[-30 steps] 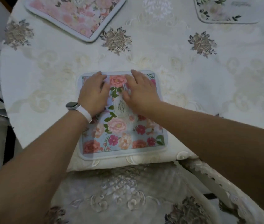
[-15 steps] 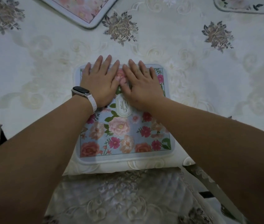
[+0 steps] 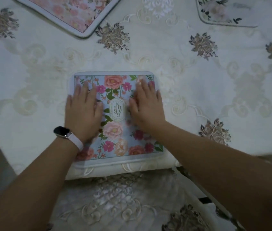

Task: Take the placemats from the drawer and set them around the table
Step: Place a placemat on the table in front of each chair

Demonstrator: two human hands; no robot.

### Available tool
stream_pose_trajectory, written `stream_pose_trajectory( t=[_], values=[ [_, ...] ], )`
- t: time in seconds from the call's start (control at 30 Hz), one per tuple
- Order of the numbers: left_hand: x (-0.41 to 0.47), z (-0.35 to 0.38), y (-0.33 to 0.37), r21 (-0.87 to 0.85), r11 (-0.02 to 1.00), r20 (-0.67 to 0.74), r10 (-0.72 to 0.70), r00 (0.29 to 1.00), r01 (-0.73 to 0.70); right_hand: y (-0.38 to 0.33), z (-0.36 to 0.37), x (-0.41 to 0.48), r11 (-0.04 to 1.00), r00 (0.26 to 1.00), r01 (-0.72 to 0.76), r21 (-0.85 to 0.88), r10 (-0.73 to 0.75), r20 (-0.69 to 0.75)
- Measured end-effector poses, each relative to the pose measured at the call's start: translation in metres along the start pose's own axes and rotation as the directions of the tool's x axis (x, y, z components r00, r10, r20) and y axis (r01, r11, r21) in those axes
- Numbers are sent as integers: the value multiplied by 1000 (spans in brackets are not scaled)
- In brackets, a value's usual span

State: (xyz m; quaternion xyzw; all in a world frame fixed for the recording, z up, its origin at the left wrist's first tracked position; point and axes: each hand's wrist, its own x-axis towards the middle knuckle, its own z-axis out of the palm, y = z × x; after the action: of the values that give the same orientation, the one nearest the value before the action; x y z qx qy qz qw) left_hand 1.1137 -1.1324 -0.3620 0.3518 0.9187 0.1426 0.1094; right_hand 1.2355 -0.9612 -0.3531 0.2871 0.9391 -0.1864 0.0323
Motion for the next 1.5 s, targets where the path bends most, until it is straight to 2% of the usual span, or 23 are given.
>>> stream_pose_trajectory(
  t=[0.1, 0.17, 0.23, 0.3, 0.4, 0.5, 0.57, 0.63, 0.7, 0.77, 0.83, 0.9, 0.97, 1.17, 1.23, 1.3, 1.4, 1.5],
  values=[
    [-2, 15, 23, 82, 988, 90, 126, 988, -133, -27, 17, -9, 982, 974, 177, -63, -166, 153],
    [-1, 21, 26, 107, 986, 112, 117, 987, -129, -25, 24, -11, 973, 965, 207, -104, -186, 185],
    [-5, 26, 23, 120, 990, 98, 64, 993, -75, -19, 28, -10, 967, 968, 218, -131, -197, 153],
    [-13, 26, 18, 113, 993, 89, 8, 996, -18, -11, 26, -9, 976, 983, 160, -144, -145, 114],
    [-30, 18, -2, 133, 988, 89, -94, 992, 81, 15, 13, -8, 990, 994, -19, -137, 33, 107],
    [-51, 4, -35, 165, 962, 47, -229, 972, 219, 44, -5, -15, 965, 973, -198, -172, 215, 86],
    [-64, -4, -46, 151, 954, 9, -265, 964, 261, 47, -13, -24, 957, 969, -234, -169, 244, 36],
    [-69, -9, -39, 113, 968, -18, -225, 974, 225, 32, -13, -37, 981, 990, -130, -144, 137, 41],
    [-71, -6, -19, 84, 990, -8, -115, 993, 115, 6, -6, -49, 990, 993, 47, -133, -32, 112],
    [-74, 6, 4, 82, 997, 45, 9, 999, -13, -15, 10, -62, 972, 970, 188, -140, -162, 182],
    [-81, 20, 17, 94, 991, 117, 86, 989, -97, -22, 26, -73, 955, 952, 256, -150, -222, 211],
    [-89, 29, 16, 111, 985, 169, 112, 979, -132, -16, 34, -78, 945, 944, 278, -174, -236, 229],
    [-93, 29, 6, 127, 987, 169, 79, 983, -101, -4, 31, -75, 948, 952, 256, -189, -212, 222],
    [-103, 13, -23, 117, 986, 123, -136, 983, 121, 45, 2, -62, 979, 980, 1, -202, 39, 195],
    [-104, 9, -23, 124, 983, 113, -153, 982, 139, 49, -4, -64, 976, 977, -61, -210, 102, 188],
    [-104, 7, -7, 95, 994, 102, -71, 992, 61, 34, -4, -72, 979, 979, -30, -204, 70, 194],
    [-105, 17, 22, 61, 996, 126, 58, 990, -66, -8, 15, -94, 972, 963, 167, -162, -126, 240],
    [-109, 29, 24, 141, 986, 199, 62, 978, -91, -27, 40, -109, 956, 941, 256, -142, -214, 261]
  ],
)
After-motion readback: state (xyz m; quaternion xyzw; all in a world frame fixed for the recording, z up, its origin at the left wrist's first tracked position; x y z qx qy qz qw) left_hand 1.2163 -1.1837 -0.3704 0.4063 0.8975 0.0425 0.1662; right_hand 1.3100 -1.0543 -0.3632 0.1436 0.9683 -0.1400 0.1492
